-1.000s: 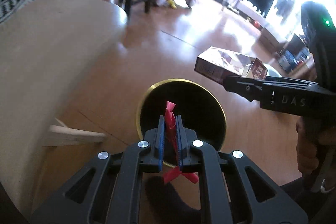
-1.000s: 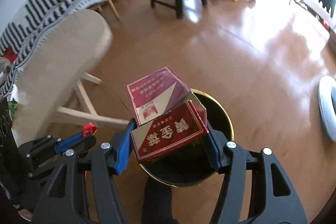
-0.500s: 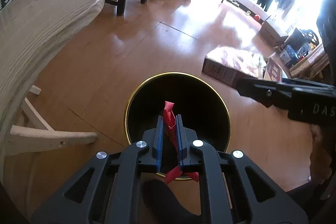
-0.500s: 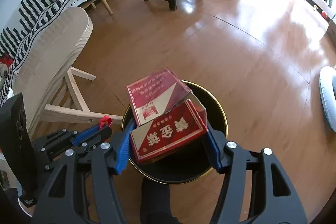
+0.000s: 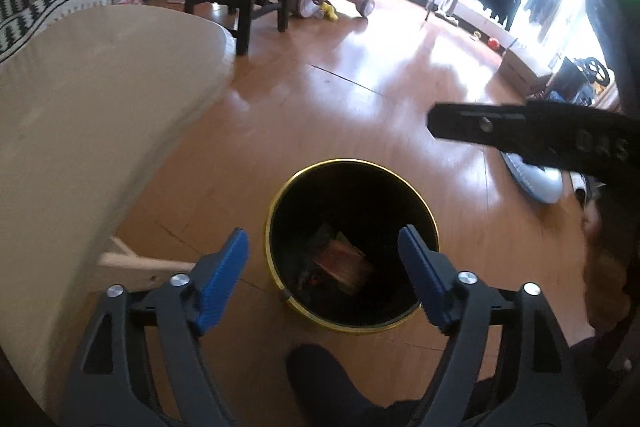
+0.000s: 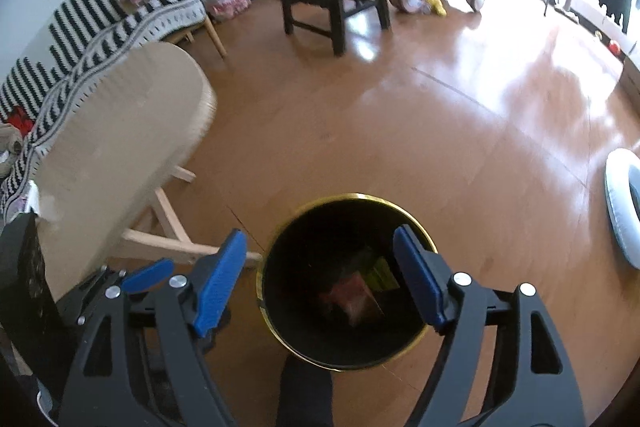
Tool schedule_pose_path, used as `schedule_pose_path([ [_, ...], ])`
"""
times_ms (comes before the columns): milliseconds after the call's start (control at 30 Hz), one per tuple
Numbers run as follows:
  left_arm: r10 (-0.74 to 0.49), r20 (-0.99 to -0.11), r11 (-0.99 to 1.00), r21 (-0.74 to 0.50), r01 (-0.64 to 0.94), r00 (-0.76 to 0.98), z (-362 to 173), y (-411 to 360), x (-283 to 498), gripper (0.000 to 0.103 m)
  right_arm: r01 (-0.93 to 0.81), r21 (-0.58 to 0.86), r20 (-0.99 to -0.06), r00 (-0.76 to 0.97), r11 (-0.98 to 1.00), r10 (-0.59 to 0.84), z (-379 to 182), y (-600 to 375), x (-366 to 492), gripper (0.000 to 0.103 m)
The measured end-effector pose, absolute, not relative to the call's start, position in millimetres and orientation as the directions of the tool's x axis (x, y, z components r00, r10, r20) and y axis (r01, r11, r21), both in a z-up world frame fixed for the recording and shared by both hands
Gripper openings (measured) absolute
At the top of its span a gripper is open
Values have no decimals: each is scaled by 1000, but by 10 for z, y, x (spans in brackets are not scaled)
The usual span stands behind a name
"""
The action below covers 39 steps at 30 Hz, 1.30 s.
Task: Collect trash
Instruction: 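Carry the box and ribbon to the black bin and open both tools over it, then grasp the white tissue with the right tool while the left tool grasps the crumpled foil wrapper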
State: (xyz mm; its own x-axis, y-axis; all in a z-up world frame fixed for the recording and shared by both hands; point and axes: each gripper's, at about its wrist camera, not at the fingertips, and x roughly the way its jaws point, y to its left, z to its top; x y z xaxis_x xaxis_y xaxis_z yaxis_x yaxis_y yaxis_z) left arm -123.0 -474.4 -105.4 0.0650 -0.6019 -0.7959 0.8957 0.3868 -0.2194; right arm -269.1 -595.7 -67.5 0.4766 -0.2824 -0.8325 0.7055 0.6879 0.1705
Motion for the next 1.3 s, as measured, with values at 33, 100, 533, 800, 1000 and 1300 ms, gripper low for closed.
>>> schedule_pose_path([
  [33,-615,-786,391,-234,890,64,-943,-4615,-1194,79,695,174,-821,493,697,-287,-592,-5892,-2630,75],
  [100,-631,-771,408,-240,881,83,-755,-4385,-1132,84,675,181,-804,521,716,-288,-472,-5778,-2516,77],
  [533,-517,-759,725,-142,674,397,-184,-2337,-248,91,356,225,-722,686,907,-90,98,-4208,-1022,83],
  [800,-315,-752,927,-113,358,579,-155,-766,316,91,115,222,-720,689,968,84,167,-2938,-132,83],
  [1000,-251,-782,965,-154,213,571,-350,-248,590,91,-14,168,-759,636,986,138,-9,-2198,281,83],
  [1300,-173,-822,979,-83,186,542,-663,-164,740,91,-36,180,-776,608,983,165,-126,-2006,447,83],
])
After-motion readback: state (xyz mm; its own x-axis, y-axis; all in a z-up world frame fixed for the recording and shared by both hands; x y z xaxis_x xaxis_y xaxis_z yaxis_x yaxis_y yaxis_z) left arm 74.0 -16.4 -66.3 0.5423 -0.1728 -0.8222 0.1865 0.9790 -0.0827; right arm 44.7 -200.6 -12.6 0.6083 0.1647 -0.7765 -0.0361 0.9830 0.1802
